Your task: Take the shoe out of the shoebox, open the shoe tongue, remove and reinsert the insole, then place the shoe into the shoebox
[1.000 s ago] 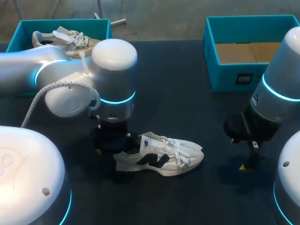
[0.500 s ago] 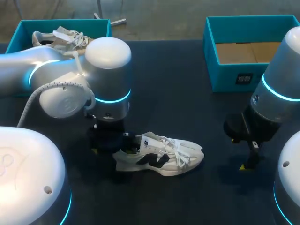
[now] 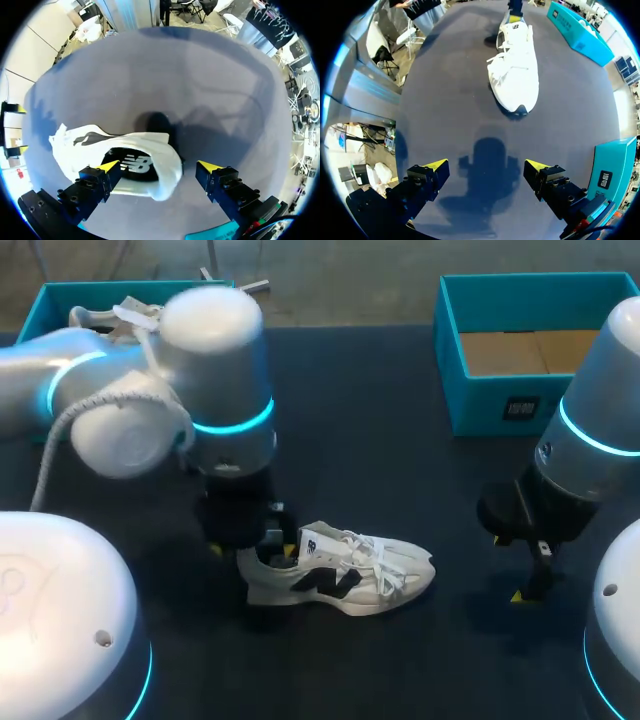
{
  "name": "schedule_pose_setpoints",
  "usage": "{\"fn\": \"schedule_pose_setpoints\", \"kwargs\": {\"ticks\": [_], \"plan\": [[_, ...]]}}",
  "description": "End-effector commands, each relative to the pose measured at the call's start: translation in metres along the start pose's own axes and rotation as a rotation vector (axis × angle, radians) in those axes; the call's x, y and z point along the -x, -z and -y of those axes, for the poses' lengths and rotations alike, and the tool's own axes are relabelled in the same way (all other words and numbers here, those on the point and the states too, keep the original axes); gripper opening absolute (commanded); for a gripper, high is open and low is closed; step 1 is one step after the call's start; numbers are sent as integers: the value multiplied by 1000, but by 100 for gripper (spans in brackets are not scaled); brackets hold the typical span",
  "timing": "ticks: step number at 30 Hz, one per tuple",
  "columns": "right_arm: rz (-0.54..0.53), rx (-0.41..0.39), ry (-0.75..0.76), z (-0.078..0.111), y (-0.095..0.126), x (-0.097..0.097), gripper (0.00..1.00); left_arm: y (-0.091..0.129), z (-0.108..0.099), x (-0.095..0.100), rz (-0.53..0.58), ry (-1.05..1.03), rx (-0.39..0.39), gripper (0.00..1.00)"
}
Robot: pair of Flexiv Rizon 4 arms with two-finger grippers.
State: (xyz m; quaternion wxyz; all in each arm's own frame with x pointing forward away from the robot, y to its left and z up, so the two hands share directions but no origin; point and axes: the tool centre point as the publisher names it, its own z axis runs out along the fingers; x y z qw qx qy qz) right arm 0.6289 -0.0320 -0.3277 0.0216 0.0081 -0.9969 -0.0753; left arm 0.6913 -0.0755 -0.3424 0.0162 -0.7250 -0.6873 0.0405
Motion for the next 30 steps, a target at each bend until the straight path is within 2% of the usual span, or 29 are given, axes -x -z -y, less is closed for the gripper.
{"fn": "schedule_pose_setpoints", "kwargs": {"ticks": [1, 8, 12, 30], "plan": [[2, -1, -1, 0, -1, -1, 100, 23, 13, -21, 48, -5, 23, 100], [2, -1, -1, 0, -1, -1, 100, 33, 16, -30, 82, 10, 8, 100], [2, -1, -1, 0, -1, -1, 100, 42, 15, -40, 123, 51, -26, 100], [2, -1, -1, 0, -1, -1, 100, 64, 9, -67, 270, 349, -289, 100]]}}
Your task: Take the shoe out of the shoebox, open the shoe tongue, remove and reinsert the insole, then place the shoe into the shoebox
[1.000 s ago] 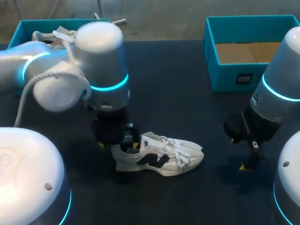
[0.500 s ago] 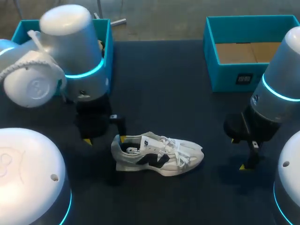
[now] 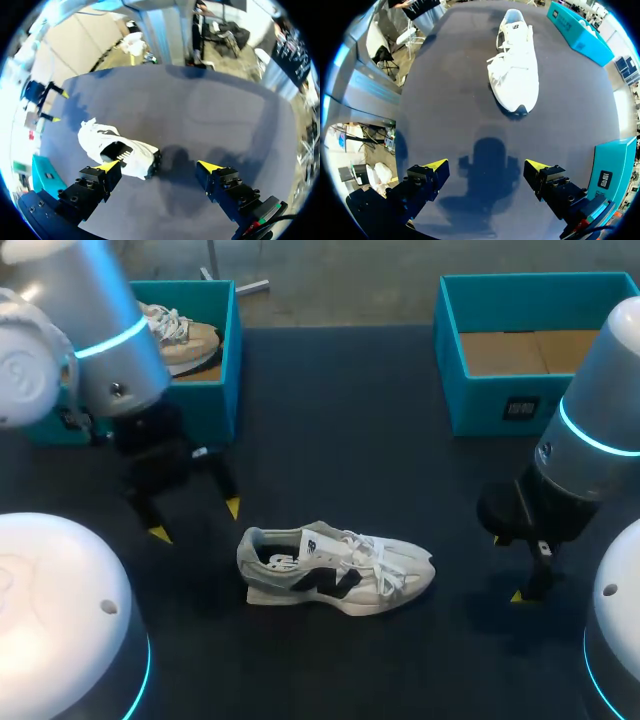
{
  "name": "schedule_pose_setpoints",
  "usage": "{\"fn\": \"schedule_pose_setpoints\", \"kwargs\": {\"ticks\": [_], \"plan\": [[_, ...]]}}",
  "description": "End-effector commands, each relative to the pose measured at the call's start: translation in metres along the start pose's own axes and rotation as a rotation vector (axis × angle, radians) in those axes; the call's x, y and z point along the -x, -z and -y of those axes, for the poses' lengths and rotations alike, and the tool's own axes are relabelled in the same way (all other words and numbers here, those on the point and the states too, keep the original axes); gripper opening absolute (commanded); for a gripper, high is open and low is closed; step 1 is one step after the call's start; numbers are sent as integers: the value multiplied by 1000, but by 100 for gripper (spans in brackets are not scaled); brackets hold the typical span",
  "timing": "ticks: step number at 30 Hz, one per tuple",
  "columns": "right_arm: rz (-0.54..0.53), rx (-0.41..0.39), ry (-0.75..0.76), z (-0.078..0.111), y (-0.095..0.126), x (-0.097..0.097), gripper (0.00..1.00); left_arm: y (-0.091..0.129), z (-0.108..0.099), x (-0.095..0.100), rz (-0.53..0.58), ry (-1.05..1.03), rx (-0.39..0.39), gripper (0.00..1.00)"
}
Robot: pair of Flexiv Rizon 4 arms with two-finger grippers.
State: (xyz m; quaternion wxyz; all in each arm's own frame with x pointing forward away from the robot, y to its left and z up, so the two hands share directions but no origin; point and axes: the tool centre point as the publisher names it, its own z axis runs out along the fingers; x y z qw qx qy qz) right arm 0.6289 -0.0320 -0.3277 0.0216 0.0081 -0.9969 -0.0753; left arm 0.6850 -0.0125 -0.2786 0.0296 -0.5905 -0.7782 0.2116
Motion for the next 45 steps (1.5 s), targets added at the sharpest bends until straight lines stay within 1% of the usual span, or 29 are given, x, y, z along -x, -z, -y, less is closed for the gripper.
{"fn": "schedule_pose_setpoints", "kwargs": {"ticks": [1, 6, 11, 16, 20, 38, 39, 41, 45], "plan": [[2, -1, -1, 0, -1, -1, 100, 2, -7, -6, 33, 58, -45, 100], [2, -1, -1, 0, -1, -1, 100, 4, -9, -14, 94, 170, -114, 100], [2, -1, -1, 0, -1, -1, 100, 3, -7, -23, 157, 263, -151, 100], [2, -1, -1, 0, -1, -1, 100, 2, -3, -30, 220, 337, -165, 100], [2, -1, -1, 0, -1, -1, 100, 0, 0, -37, 262, 411, -212, 100], [2, -1, -1, 0, -1, -1, 100, 0, 0, -39, 264, 417, -219, 100], [2, -1, -1, 0, -1, -1, 100, -1, -2, -41, 266, 437, -253, 100], [2, -1, -1, 0, -1, -1, 100, -3, -7, -42, 279, 480, -274, 100], [2, -1, -1, 0, -1, -1, 100, -4, -10, -47, 286, 525, -309, 100]]}}
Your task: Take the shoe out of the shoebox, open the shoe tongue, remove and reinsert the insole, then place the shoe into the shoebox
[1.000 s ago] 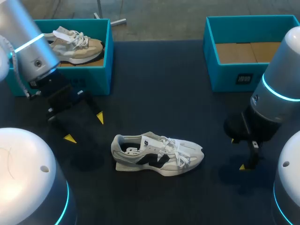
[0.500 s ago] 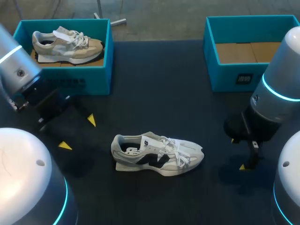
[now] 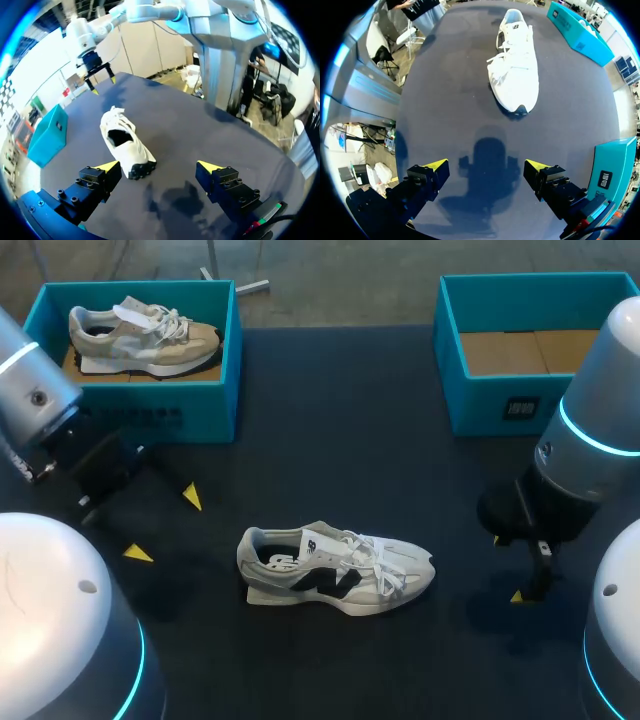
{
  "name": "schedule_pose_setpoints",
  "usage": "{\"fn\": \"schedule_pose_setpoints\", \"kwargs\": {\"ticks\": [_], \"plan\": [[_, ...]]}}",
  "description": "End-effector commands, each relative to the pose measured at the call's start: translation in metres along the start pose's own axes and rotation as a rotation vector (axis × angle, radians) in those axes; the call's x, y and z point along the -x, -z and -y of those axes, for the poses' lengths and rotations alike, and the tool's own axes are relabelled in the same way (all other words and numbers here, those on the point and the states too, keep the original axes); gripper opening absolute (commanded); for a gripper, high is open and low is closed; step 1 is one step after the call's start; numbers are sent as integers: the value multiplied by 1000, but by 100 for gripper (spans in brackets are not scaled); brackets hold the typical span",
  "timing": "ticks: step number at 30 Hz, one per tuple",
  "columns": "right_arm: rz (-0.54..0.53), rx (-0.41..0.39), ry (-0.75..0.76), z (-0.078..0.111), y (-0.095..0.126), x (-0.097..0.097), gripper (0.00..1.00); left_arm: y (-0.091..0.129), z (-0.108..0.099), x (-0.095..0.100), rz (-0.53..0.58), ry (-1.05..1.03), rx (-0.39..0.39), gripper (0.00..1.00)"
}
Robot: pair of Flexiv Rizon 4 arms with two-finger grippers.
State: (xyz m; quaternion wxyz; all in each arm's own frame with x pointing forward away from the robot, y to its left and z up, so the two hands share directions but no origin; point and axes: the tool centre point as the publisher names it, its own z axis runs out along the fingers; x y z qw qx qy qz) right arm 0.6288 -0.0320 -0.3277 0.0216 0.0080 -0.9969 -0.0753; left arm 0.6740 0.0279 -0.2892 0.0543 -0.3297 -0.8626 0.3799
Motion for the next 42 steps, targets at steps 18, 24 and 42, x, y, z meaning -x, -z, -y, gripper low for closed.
{"fn": "schedule_pose_setpoints", "kwargs": {"ticks": [18, 24, 42], "plan": [[2, -1, 0, 0, -1, -1, 100, -14, -29, -6, 194, 227, -174, 100], [2, -1, 0, 0, -1, -1, 100, -19, -42, -9, 249, 298, -234, 100], [2, -1, 0, 0, -1, -1, 100, -32, -54, -22, 378, 427, -337, 100]]}}
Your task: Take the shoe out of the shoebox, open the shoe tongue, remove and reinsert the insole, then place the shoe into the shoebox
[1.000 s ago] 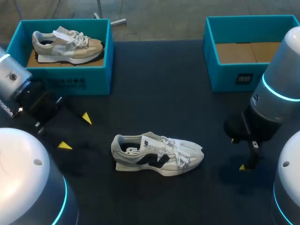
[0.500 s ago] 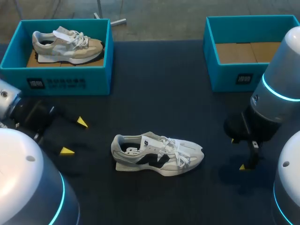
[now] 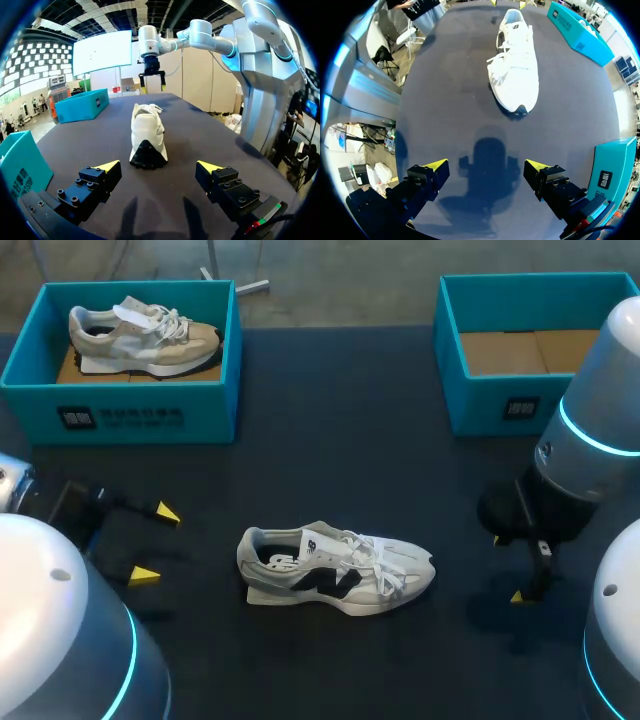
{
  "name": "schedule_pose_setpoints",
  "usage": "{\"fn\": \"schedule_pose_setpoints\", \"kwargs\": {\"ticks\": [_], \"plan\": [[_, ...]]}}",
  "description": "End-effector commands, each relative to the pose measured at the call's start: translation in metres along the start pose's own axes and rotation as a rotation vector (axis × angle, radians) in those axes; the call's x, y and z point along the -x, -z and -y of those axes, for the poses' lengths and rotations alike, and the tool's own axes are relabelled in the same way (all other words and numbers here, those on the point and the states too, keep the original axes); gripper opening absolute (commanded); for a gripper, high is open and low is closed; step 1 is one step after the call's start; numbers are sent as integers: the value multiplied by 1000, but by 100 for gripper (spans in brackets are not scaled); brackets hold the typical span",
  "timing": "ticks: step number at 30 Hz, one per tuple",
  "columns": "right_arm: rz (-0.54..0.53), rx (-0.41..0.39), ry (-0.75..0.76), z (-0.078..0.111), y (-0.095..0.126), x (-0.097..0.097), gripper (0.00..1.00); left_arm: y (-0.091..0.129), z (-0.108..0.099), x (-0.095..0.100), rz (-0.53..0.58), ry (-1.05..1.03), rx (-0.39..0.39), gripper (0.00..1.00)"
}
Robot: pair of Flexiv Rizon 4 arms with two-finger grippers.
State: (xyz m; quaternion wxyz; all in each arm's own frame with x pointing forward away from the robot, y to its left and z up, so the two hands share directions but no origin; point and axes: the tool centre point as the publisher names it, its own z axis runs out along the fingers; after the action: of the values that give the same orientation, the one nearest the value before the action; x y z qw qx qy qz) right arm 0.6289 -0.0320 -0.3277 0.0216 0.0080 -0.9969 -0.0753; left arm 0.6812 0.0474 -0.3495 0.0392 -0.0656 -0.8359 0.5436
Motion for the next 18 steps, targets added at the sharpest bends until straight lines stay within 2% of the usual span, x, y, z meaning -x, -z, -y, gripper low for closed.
{"fn": "schedule_pose_setpoints", "kwargs": {"ticks": [1, 11, 18], "plan": [[2, -1, 0, 0, -1, -1, 100, -2, -3, -7, 47, 10, -20, 100], [2, -1, 0, 0, -1, -1, 100, -9, -8, -11, 73, 17, -49, 100], [2, -1, 0, 0, -1, -1, 100, -15, -17, -9, 67, 20, -105, 100]]}}
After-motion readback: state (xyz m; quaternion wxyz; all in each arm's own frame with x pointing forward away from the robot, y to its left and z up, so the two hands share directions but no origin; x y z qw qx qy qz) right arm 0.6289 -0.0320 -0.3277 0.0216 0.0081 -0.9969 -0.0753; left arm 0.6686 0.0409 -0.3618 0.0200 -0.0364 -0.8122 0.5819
